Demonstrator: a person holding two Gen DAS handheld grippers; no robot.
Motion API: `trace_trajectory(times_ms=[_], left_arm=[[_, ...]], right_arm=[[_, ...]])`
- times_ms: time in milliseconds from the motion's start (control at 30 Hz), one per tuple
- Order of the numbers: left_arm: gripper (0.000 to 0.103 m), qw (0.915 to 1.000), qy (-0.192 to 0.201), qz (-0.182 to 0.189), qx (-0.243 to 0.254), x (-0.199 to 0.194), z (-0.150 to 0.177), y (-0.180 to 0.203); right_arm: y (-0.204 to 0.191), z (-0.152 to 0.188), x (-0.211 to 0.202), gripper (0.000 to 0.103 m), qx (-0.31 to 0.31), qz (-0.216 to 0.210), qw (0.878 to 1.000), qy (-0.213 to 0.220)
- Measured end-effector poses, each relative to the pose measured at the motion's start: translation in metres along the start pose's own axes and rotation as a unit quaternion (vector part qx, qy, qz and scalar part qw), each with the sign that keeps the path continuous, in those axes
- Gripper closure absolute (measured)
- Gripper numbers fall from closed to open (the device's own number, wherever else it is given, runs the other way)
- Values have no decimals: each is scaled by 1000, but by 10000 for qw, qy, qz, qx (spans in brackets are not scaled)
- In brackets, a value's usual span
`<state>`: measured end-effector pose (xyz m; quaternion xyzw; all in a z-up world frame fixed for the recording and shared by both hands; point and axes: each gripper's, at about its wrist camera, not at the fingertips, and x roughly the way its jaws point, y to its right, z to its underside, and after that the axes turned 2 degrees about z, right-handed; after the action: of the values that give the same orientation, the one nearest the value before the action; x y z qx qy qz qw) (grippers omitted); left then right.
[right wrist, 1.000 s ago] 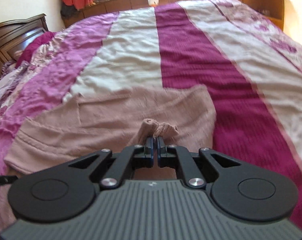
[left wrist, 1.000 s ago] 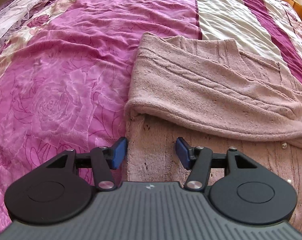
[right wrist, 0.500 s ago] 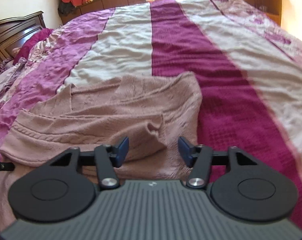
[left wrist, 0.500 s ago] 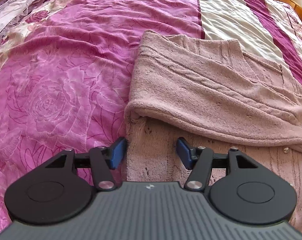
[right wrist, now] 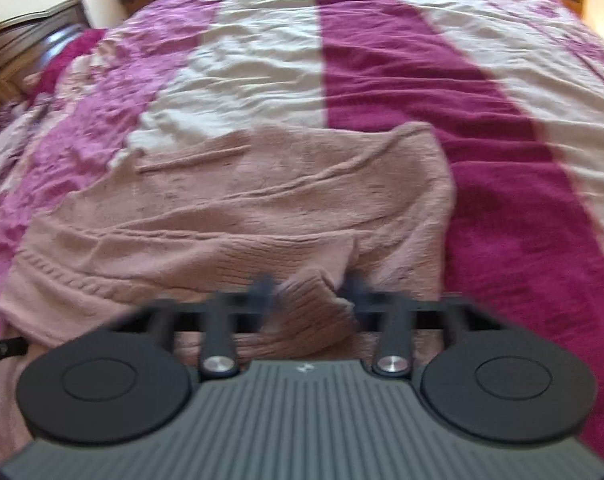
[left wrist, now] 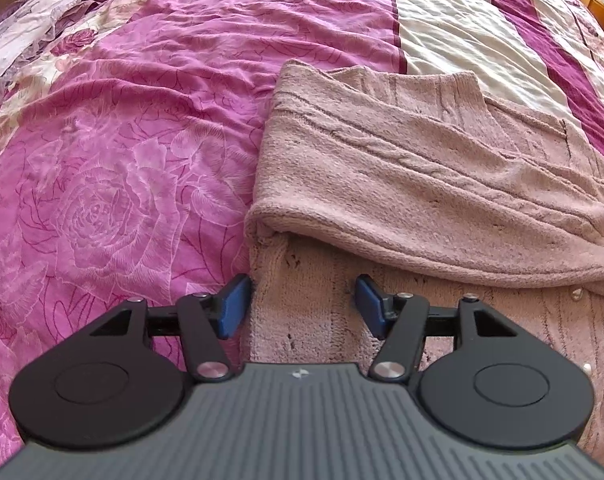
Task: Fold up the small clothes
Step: 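Fold the held edge across the cardigan body and open the right gripper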
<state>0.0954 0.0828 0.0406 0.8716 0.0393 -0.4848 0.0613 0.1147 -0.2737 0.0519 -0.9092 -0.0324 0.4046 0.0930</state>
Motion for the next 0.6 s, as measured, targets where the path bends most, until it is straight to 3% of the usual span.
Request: trace_trajectory(times_ms=[133, 233, 333, 500, 600], left_arm=[[37, 10000, 10, -17, 30, 0, 0, 1], [37, 10000, 36, -41, 20, 1, 1, 2], [37, 9999, 77, -83, 107, 1, 3, 4], [36, 9998, 79, -84, 173, 2, 3, 6], [36, 9998, 67, -66, 173, 0, 3, 4]], right_arm=[[-6, -8, -29, 89, -332, -29, 9978, 580], [5, -21, -44, 89, -169, 114, 9964, 826], [14, -25, -36, 89, -223, 502, 9955, 775], [25, -9, 0, 86, -300, 694, 9969, 218], [24, 0, 1, 84, -387, 778, 9953, 421]])
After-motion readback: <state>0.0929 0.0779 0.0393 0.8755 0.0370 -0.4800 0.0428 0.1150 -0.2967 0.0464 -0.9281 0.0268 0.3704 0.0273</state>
